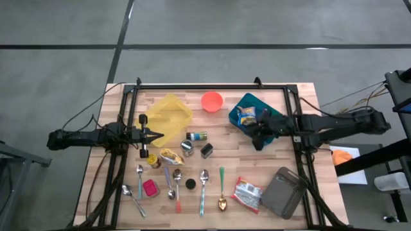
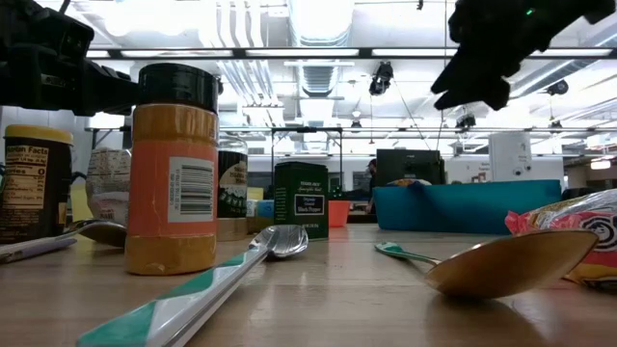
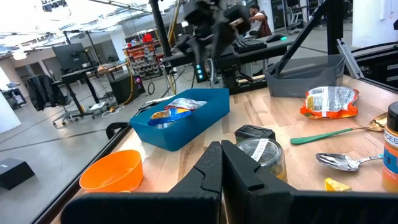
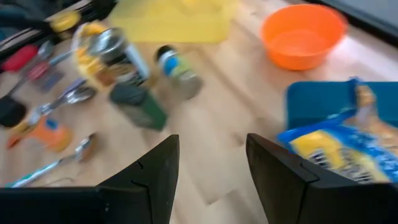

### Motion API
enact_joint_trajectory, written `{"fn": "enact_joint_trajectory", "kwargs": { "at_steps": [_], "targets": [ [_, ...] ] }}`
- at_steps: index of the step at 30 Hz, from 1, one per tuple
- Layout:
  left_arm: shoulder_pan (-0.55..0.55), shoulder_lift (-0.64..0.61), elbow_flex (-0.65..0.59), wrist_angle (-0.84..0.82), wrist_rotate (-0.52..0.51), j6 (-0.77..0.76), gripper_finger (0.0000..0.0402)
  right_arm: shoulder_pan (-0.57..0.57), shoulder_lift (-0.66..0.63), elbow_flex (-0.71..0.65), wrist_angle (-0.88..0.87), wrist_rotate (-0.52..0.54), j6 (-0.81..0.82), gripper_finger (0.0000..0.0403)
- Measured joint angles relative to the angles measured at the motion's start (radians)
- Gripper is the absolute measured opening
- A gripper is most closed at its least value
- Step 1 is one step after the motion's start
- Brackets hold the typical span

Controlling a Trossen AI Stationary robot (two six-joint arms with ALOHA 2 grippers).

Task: Pick & Place Food Item
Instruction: Put the orange noodle pack into the blue bin

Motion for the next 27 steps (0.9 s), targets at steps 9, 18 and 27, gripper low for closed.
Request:
{"fn": "enact_joint_trajectory", "kwargs": {
  "at_steps": [9,18,27],
  "targets": [
    [0.000,0.000,0.000,0.000,0.000,0.000,0.0000,0.195,0.145,-0.002,-0.003,0.011,0.164,0.0185],
    [0.000,0.000,0.000,0.000,0.000,0.000,0.0000,0.243,0.400,0.100,-0.053,-0.150,0.285,0.0185],
    [0.000,0.000,0.000,0.000,0.000,0.000,0.0000,0.263,0.621,0.323,-0.240,-0.222,0.437,0.0185]
  ]
}}
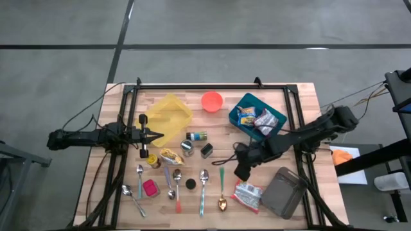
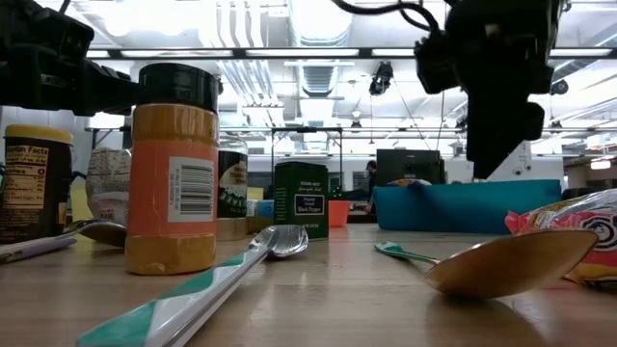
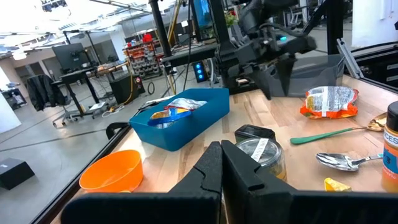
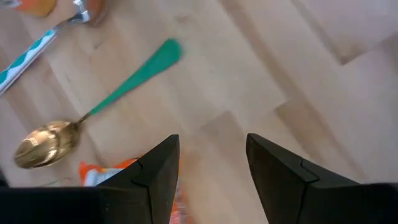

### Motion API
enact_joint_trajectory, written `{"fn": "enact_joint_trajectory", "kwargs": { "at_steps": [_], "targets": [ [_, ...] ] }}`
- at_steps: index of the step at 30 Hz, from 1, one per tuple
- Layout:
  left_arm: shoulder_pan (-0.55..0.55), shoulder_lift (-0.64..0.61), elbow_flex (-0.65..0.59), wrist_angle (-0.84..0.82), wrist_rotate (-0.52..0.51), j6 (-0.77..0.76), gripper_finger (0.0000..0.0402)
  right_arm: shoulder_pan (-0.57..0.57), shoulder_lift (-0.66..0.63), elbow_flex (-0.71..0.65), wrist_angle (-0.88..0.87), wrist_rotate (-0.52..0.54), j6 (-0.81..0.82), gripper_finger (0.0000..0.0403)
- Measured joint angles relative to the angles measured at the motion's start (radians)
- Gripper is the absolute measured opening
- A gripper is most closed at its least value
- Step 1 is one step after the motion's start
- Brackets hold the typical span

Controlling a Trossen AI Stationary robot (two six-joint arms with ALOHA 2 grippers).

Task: Pick & Place Food Item
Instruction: Put the orange noodle pack into the blue bin

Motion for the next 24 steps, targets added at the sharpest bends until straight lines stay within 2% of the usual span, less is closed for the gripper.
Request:
{"fn": "enact_joint_trajectory", "kwargs": {
  "at_steps": [11,17,20,24],
  "targets": [
    [0.000,0.000,0.000,0.000,0.000,0.000,0.0000,0.069,0.168,0.213,-0.191,-0.013,0.080,0.0185],
    [0.000,0.000,0.000,0.000,0.000,0.000,0.0000,0.088,0.213,0.227,-0.207,-0.041,0.076,0.0185],
    [0.000,0.000,0.000,0.000,0.000,0.000,0.0000,0.092,0.224,0.215,-0.176,-0.085,0.067,0.0185],
    [0.000,0.000,0.000,0.000,0.000,0.000,0.0000,0.093,0.240,0.194,-0.145,-0.090,0.057,0.0185]
  ]
}}
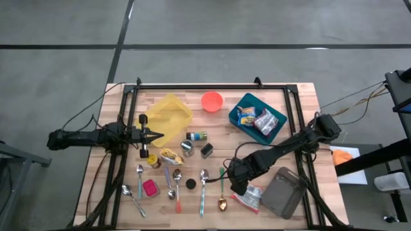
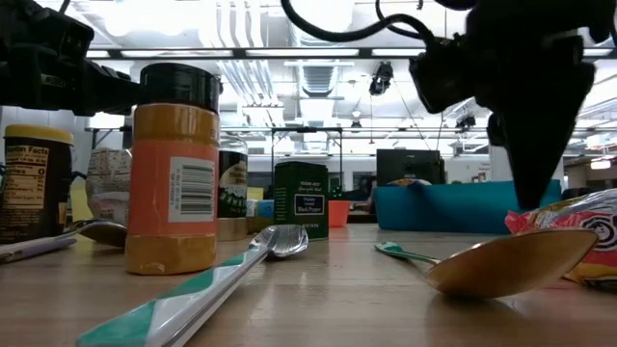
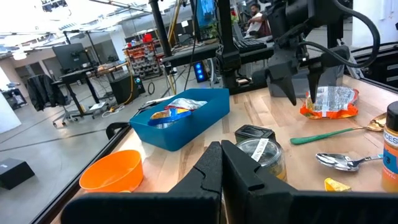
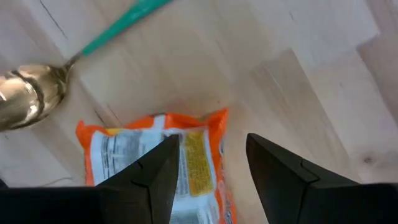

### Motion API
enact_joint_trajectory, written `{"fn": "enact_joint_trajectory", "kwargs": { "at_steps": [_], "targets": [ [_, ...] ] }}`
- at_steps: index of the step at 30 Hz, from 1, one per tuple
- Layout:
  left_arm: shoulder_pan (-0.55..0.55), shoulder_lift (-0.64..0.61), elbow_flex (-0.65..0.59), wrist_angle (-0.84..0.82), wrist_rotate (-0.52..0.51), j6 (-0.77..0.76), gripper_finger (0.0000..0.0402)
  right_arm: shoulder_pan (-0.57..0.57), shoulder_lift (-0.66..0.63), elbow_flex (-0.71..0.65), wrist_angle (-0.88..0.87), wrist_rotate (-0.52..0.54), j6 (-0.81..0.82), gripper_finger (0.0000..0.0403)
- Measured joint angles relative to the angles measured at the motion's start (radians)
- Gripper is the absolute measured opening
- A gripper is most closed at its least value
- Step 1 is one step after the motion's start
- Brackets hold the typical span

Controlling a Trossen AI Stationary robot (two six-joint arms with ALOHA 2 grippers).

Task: Pick & Place Food Item
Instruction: Put the orange noodle pack into the blue bin

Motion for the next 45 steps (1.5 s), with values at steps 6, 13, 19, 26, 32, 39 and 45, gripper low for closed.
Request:
{"fn": "enact_joint_trajectory", "kwargs": {
  "at_steps": [6,13,19,26,32,39,45],
  "targets": [
    [0.000,0.000,0.000,0.000,0.000,0.000,0.0000,-0.001,0.011,-0.020,0.047,0.001,-0.012,0.0185],
    [0.000,0.000,0.000,0.000,0.000,0.000,0.0000,-0.001,0.010,-0.075,0.125,0.001,-0.012,0.0185],
    [0.000,0.000,0.000,0.000,0.000,0.000,0.0000,-0.003,0.010,-0.119,0.183,-0.024,-0.013,0.0185],
    [0.000,0.000,0.000,0.000,0.000,0.000,0.0000,-0.003,0.010,-0.135,0.184,-0.041,-0.020,0.0175],
    [0.000,0.000,0.000,0.000,0.000,0.000,0.0000,-0.003,0.010,-0.137,0.185,-0.046,-0.036,0.0100],
    [0.000,0.000,0.000,0.000,0.000,0.000,0.0000,-0.003,0.009,-0.138,0.183,-0.048,-0.081,0.0015],
    [0.000,0.000,0.000,0.000,0.000,0.000,0.0000,-0.003,0.009,-0.138,0.182,-0.047,-0.095,0.0014]
  ]
}}
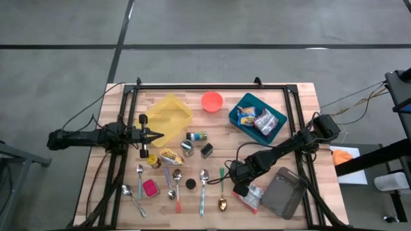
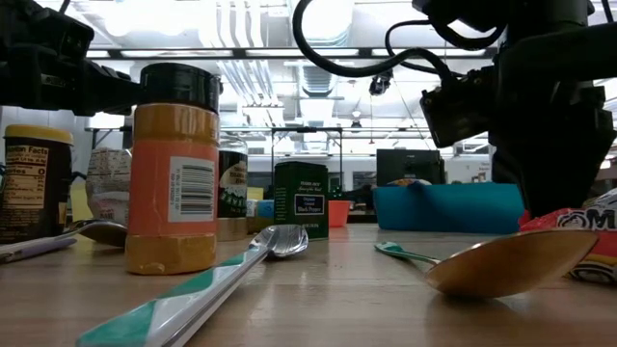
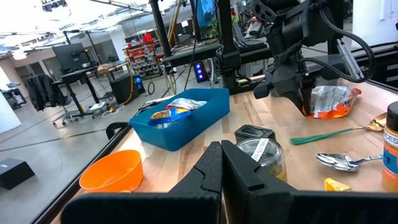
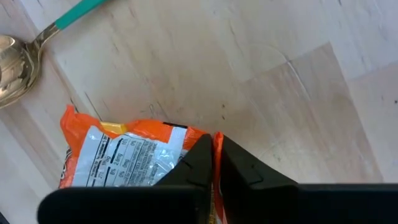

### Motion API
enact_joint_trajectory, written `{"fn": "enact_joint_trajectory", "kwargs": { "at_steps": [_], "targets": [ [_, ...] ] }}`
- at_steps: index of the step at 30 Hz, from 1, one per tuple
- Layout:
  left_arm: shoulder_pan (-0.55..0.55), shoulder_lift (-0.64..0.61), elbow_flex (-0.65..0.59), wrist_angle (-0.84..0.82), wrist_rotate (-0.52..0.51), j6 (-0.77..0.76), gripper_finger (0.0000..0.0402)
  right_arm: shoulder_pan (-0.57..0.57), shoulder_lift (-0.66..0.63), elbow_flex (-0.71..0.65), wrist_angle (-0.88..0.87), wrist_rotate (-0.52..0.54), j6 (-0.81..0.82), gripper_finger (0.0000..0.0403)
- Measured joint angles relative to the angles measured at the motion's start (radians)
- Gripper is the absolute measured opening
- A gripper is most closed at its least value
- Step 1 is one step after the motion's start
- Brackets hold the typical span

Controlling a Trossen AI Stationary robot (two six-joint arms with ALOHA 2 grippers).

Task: Pick & Place Food Item
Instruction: Put the orange noodle pack into the blue bin

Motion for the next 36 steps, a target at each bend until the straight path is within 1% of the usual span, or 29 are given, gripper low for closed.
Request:
{"fn": "enact_joint_trajectory", "kwargs": {
  "at_steps": [4,9,15,22,27,31,33,36],
  "targets": [
    [0.000,0.000,0.000,0.000,0.000,0.000,0.0000,-0.001,-0.001,0.010,-0.022,0.014,-0.031,0.0011],
    [0.000,0.000,0.000,0.000,0.000,0.000,0.0000,-0.002,-0.002,0.091,-0.154,0.110,-0.075,0.0011],
    [0.000,0.000,0.000,0.000,0.000,0.000,0.0000,-0.001,-0.002,0.219,-0.383,0.271,-0.094,0.0011],
    [0.000,0.000,0.000,0.000,0.000,0.000,0.0000,0.000,-0.002,0.345,-0.665,0.486,-0.079,0.0011],
    [0.000,0.000,0.000,0.000,0.000,0.000,0.0000,0.000,-0.002,0.405,-0.850,0.624,-0.010,0.0011],
    [0.000,0.000,0.000,0.000,0.000,0.000,0.0000,0.000,-0.002,0.444,-0.991,0.728,0.090,0.0011],
    [0.000,0.000,0.000,0.000,0.000,0.000,0.0000,0.000,-0.008,0.455,-1.011,0.789,0.131,0.0011],
    [0.000,0.000,0.000,0.000,0.000,0.000,0.0000,0.000,-0.050,0.447,-1.009,0.893,0.146,0.0011]
  ]
}}
